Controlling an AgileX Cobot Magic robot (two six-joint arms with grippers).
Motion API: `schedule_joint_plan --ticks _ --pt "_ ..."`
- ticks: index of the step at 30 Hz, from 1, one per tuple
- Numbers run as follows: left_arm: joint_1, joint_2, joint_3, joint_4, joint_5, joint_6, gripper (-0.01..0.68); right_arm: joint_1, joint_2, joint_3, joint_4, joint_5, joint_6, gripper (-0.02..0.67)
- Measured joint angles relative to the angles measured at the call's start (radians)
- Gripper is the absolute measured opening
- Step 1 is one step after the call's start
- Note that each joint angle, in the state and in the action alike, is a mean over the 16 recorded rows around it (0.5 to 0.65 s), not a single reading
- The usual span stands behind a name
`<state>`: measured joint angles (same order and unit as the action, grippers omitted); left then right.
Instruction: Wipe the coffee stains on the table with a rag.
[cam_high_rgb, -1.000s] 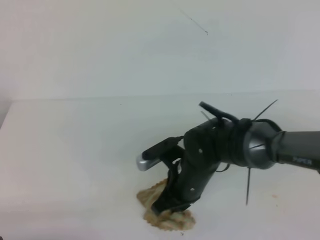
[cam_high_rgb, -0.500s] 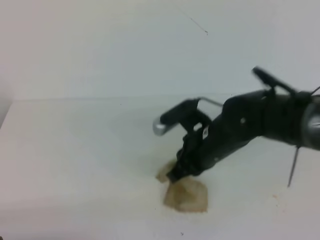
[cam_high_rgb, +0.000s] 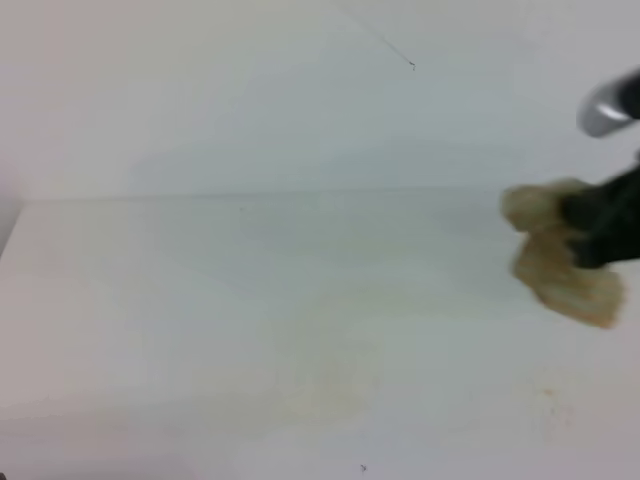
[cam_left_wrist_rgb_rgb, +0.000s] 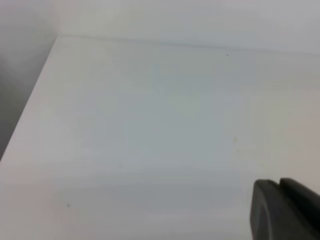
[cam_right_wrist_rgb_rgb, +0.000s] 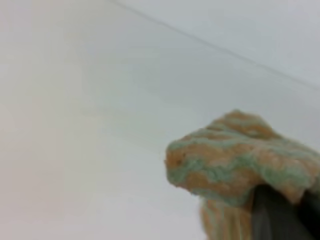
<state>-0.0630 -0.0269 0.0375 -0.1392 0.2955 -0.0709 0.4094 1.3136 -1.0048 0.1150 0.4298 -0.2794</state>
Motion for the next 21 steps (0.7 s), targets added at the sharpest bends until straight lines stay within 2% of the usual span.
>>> schedule_joint_plan --ticks 6,14,17,21 --pt "0.0 0.0 0.0 0.0 0.0 0.0 0.001 -0.098 -0.06 0.195 0.025 -0.111 0.052 0.025" --pt "0.0 0.0 0.0 0.0 0.0 0.0 0.001 -0.126 0.047 0.332 0.073 -0.228 0.112 0.035" --pt "0.0 0.0 0.0 0.0 0.0 0.0 0.001 -0.126 0.097 0.343 0.085 -0.246 0.126 0.063" --pt "0.0 0.0 0.0 0.0 0.0 0.0 0.001 -0.127 0.141 0.343 0.095 -0.258 0.141 0.134"
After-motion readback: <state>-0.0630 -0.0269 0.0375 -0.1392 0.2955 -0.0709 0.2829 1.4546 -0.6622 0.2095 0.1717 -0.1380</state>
